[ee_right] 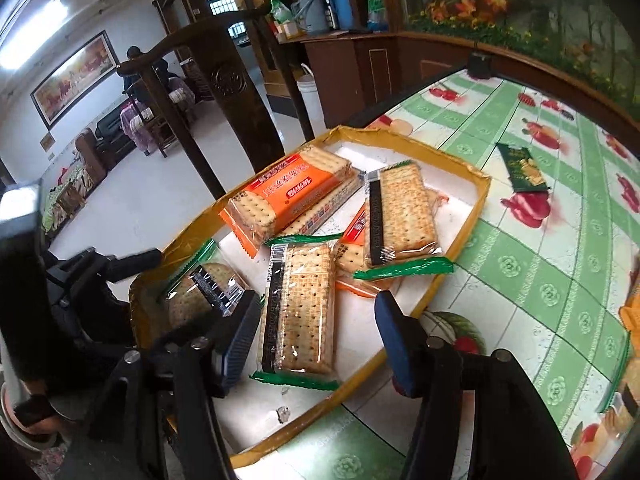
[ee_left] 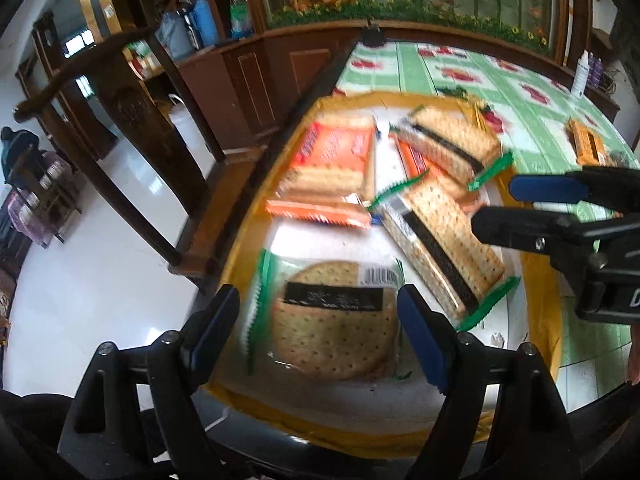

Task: Organize snacks
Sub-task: 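Withdraw both grippers from the tray toward the remaining packs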

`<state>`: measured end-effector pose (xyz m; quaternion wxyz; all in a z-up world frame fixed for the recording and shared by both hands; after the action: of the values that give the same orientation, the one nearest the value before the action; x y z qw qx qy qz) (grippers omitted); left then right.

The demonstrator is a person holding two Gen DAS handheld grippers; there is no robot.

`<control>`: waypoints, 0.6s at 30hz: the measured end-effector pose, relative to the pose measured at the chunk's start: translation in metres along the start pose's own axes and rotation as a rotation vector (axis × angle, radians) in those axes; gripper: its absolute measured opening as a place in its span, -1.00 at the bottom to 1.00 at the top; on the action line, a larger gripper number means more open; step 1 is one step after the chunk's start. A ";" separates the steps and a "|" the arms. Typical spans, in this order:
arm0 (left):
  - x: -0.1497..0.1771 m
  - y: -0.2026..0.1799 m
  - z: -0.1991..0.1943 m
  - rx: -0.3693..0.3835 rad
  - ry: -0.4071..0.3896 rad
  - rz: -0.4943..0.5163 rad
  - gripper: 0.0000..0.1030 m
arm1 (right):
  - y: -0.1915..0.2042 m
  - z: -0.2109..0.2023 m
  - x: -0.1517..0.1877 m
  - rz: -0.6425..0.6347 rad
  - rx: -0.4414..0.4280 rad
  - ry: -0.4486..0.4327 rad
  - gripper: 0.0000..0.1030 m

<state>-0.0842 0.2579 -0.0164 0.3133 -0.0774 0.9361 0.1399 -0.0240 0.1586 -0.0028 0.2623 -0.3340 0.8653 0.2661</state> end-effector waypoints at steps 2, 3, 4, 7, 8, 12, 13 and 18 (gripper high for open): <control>-0.006 0.004 -0.008 -0.005 -0.029 -0.013 0.70 | -0.001 -0.004 -0.002 -0.001 0.007 -0.015 0.17; -0.010 0.005 -0.013 -0.010 -0.045 -0.018 0.71 | -0.001 -0.008 -0.004 -0.001 0.014 -0.027 0.18; -0.014 0.006 -0.017 -0.016 -0.062 -0.021 0.71 | -0.002 -0.011 -0.005 -0.001 0.023 -0.040 0.20; -0.022 0.001 -0.024 -0.015 -0.093 -0.022 0.78 | -0.005 -0.021 -0.007 -0.003 0.062 -0.068 0.24; -0.024 -0.001 -0.025 -0.009 -0.097 -0.025 0.79 | -0.007 -0.024 -0.008 -0.004 0.072 -0.076 0.25; -0.033 -0.016 -0.026 0.014 -0.104 -0.035 0.80 | -0.018 -0.034 -0.008 0.010 0.123 -0.104 0.30; -0.035 -0.020 -0.026 0.023 -0.105 -0.037 0.80 | -0.022 -0.038 -0.008 0.018 0.131 -0.114 0.31; -0.042 -0.043 -0.026 0.048 -0.113 -0.026 0.80 | -0.042 -0.053 -0.004 0.060 0.186 -0.143 0.36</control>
<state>-0.0552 0.2110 0.0202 0.3694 -0.0740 0.9188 0.1176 -0.0061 0.1000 0.0256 0.3454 -0.2623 0.8749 0.2154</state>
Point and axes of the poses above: each gripper's, at about its wrist camera, not at the fingertips, and z roughly the way its jaws point, y to its left, x to its underside, the point moved 8 cm from there along z, roughly the way its jaws point, and after that the axes turned 5 degrees about -x, right-handed, at the moved point
